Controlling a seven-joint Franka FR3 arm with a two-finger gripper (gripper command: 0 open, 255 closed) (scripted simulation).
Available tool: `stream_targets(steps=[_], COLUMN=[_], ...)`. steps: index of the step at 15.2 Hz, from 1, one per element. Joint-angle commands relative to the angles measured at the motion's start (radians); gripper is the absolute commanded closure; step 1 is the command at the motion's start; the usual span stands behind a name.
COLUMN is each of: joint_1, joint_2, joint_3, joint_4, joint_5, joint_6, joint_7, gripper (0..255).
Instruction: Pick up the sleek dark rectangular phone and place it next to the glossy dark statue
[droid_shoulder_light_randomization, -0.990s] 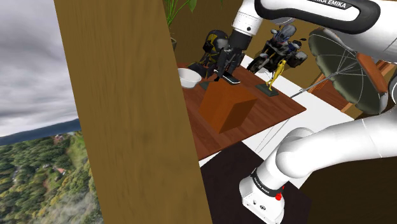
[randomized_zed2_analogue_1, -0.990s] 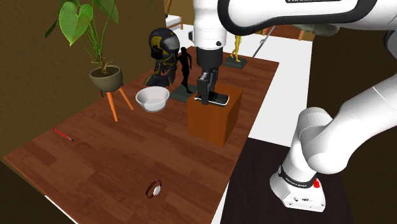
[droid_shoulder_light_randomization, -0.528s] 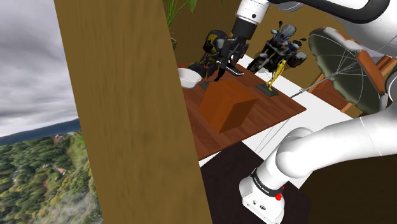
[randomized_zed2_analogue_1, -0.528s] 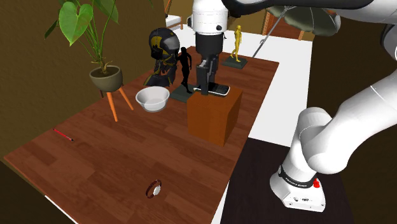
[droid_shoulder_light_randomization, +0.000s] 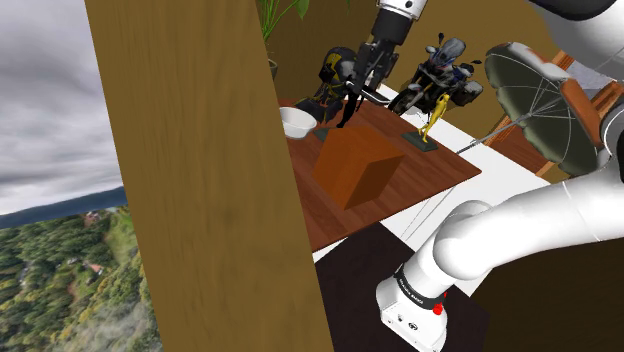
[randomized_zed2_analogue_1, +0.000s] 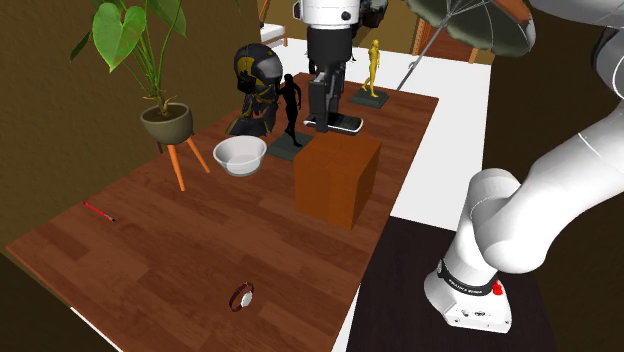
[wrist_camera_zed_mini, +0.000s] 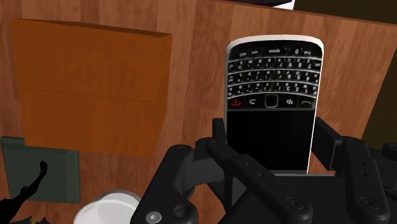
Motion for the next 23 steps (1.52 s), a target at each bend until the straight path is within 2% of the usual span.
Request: stream_targets(steps=[1,8,14,19,23], joint_1=[-0.01,-0.055,-0.098,-0.148,-0.211], joint_2=[0.03,0.182,0.349,0.521,0.692], joint_3=[-0.026,-0.136,-0.222,-0.286,-0.326], joint_4=[0.029,0.169,0.345,0.545,0.765], joint_5=[-0.013,-0.05,-0.048,-0.016,0.034], joint_6=[-0.002,0.003,-0.011,-0.048,-0.108], joint_7=[-0.035,-0.189,-0.321,-0.431,-0.515], gripper=[255,255,255,255,255])
